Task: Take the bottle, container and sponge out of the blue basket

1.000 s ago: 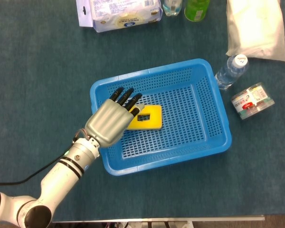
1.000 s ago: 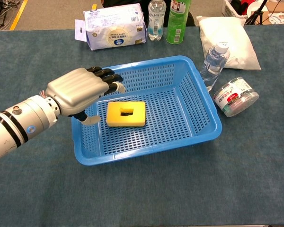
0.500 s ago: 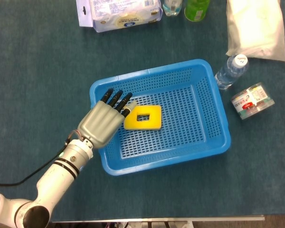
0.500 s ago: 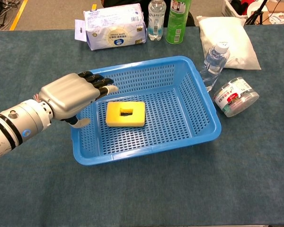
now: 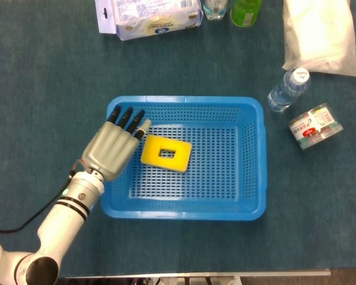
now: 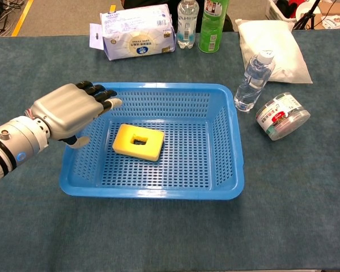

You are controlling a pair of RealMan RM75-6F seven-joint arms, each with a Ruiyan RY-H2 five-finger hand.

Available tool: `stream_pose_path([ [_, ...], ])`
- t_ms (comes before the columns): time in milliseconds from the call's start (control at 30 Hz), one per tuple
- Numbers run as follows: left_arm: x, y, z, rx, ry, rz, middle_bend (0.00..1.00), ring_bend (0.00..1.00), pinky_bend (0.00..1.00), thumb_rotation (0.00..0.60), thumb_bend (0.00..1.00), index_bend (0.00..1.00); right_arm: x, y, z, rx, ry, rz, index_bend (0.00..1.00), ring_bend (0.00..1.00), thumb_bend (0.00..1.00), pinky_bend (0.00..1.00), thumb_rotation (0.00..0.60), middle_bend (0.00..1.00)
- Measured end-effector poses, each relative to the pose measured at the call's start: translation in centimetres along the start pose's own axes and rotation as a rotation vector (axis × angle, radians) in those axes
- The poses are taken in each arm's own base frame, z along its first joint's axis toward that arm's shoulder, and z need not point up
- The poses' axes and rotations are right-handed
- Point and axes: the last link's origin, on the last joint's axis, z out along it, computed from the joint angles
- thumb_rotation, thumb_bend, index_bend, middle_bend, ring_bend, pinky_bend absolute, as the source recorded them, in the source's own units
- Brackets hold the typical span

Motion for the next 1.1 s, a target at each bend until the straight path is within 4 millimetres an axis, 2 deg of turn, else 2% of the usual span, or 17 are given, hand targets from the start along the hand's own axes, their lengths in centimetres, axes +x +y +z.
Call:
stream_pose_path([
  [200, -0.3, -1.7, 0.2, 0.064, -0.007, -0.001, 0.00, 0.00, 0.08, 0.600, 0.27, 0.05, -0.1, 0.0, 0.1, -0.002, -0.002, 0.000, 0.16, 0.18, 0.17, 0.38, 0.600, 0.27],
  [367, -0.1, -1.9, -0.2, 0.059, -0.002, -0.021, 0.00, 0.00, 0.08, 0.600, 0.27, 0.06, -0.3, -0.2, 0.1, 0.002, -0.006, 0.001, 0.16, 0.18, 0.17, 0.38, 0.600, 0.27],
  [600, 0.7, -0.2, -1.1, -0.030, 0.025, -0.082, 0.00, 0.00, 0.08, 0.600, 0.27, 0.16, -0.5, -0.3, 0.1, 0.005, -0.014, 0.003, 0.16, 0.18, 0.17, 0.38, 0.600, 0.27],
  [1100, 0.9, 3.5, 0.7, -0.110, 0.020, -0.081, 0.02, 0.00, 0.08, 0.600, 0.27, 0.15, -0.4, 0.7, -0.5, -0.022, -0.016, 0.003, 0.16, 0.18, 0.17, 0.38, 0.600, 0.27],
])
